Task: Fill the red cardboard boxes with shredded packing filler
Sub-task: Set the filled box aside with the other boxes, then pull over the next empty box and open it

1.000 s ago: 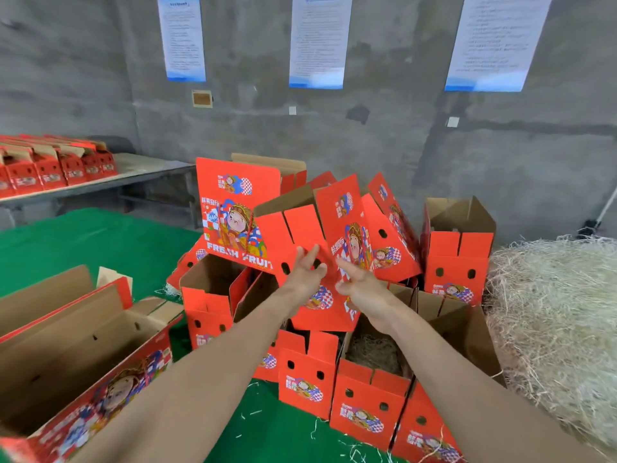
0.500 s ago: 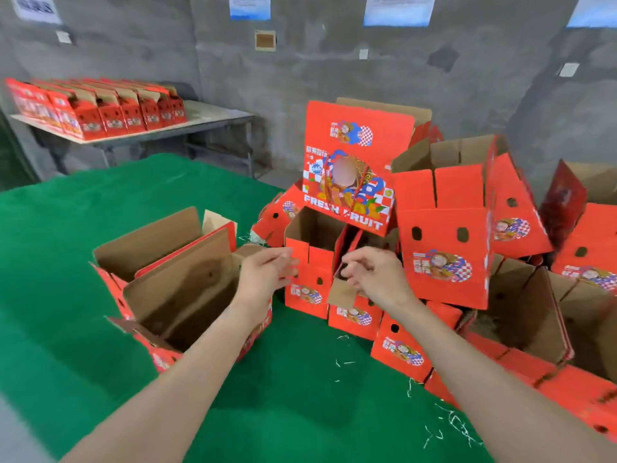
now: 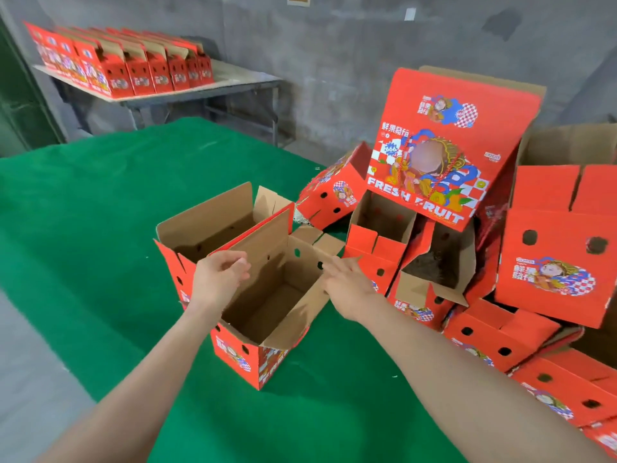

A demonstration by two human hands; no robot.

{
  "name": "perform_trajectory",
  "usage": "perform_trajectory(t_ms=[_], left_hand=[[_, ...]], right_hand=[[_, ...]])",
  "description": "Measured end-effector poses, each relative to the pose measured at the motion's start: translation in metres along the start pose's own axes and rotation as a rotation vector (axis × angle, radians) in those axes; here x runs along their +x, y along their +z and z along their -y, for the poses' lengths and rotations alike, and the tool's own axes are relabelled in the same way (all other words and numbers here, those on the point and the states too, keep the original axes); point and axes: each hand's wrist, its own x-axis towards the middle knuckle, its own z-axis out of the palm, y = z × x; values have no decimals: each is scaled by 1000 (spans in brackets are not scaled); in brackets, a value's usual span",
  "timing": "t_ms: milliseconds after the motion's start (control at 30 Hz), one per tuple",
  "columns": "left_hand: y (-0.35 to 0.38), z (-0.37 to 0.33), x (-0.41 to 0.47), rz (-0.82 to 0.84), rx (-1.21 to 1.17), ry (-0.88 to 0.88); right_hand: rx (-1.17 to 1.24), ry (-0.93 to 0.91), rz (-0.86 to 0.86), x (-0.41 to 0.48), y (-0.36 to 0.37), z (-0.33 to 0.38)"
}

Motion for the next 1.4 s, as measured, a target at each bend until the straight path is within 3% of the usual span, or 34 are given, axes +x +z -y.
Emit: perform_trajectory(t_ms=[200, 333, 467, 600, 667, 800, 967, 1133, 1300, 1400], left_hand=[[-27, 17, 18, -136, 310, 220], [-21, 26, 29, -5, 508, 321], [1, 32, 34, 143, 758, 302], [12, 28, 36, 92, 1053, 383], [18, 20, 35, 148, 1142, 450], [53, 9, 16, 544, 964, 615], [125, -14, -50, 656, 741, 862], [209, -41, -114, 810, 646, 969], [283, -73, -156, 910, 647, 1009], [322, -87, -175, 991, 839, 1064]], right_hand=[[-1, -184, -52, -6, -30, 7], [125, -260, -162, -46, -19, 18], [230, -130, 124, -64, -4, -1], [394, -67, 149, -78, 10, -13], [405, -79, 174, -90, 7, -14], [380, -82, 176, -131, 4, -28], [554, -7, 347, -225, 27, -53], [651, 178, 334, -323, 60, -84], [705, 381, 285, -396, 93, -114], [792, 436, 205, -422, 108, -124]])
